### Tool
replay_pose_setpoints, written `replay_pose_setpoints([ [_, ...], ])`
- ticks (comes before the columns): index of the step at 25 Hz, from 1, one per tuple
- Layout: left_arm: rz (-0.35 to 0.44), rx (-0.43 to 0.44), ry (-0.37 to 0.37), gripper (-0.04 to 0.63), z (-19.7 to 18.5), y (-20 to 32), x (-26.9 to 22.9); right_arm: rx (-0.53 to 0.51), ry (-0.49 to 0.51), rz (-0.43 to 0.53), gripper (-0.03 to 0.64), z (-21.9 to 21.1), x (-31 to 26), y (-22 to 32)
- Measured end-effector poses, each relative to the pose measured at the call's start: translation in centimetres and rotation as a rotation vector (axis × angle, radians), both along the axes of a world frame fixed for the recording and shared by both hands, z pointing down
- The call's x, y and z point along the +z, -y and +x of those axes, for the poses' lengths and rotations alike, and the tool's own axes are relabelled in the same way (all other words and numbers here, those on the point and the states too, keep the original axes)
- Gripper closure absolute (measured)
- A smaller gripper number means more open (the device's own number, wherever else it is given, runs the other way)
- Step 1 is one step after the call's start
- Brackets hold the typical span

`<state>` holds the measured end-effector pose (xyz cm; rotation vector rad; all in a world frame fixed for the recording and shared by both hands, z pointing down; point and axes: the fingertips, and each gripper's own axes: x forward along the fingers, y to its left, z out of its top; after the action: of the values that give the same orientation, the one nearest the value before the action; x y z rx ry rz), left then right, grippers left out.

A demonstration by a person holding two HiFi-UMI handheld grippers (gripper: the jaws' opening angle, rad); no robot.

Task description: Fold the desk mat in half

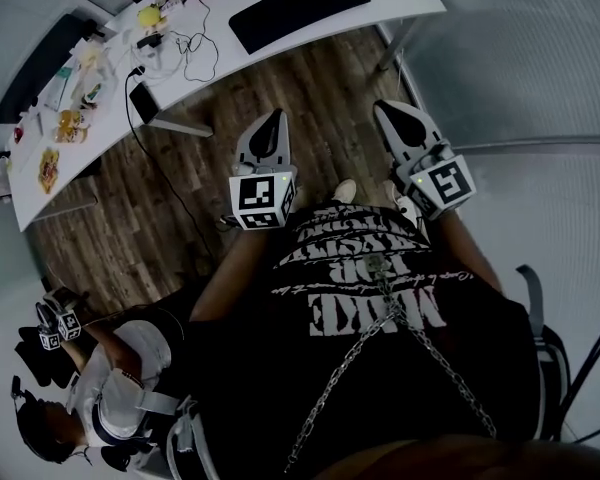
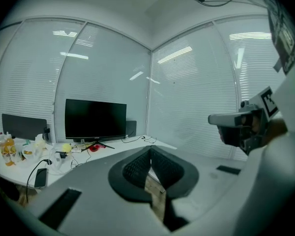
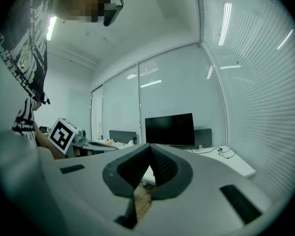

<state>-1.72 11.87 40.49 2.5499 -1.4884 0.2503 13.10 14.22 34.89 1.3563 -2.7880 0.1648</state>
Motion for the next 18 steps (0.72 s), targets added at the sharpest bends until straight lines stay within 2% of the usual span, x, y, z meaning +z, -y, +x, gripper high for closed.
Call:
replay_pose_setpoints([
  [5,0.011,0.028,0.034,0.587,3.2,-0.8,-0.5,0.003,0.032,-0.016,0.618,2.7,0.3,-0.4],
  [10,0.014,0.041,0.071,0.587,4.3,-1.2,-0.5,0.034,0.105,-0.014,0.618,4.5,0.6,0.0],
  [18,0.010,0.049,0.073,0.586,4.9,-1.1,-0.5,0.038,0.094,-0.010,0.618,5.3,1.1,0.0],
])
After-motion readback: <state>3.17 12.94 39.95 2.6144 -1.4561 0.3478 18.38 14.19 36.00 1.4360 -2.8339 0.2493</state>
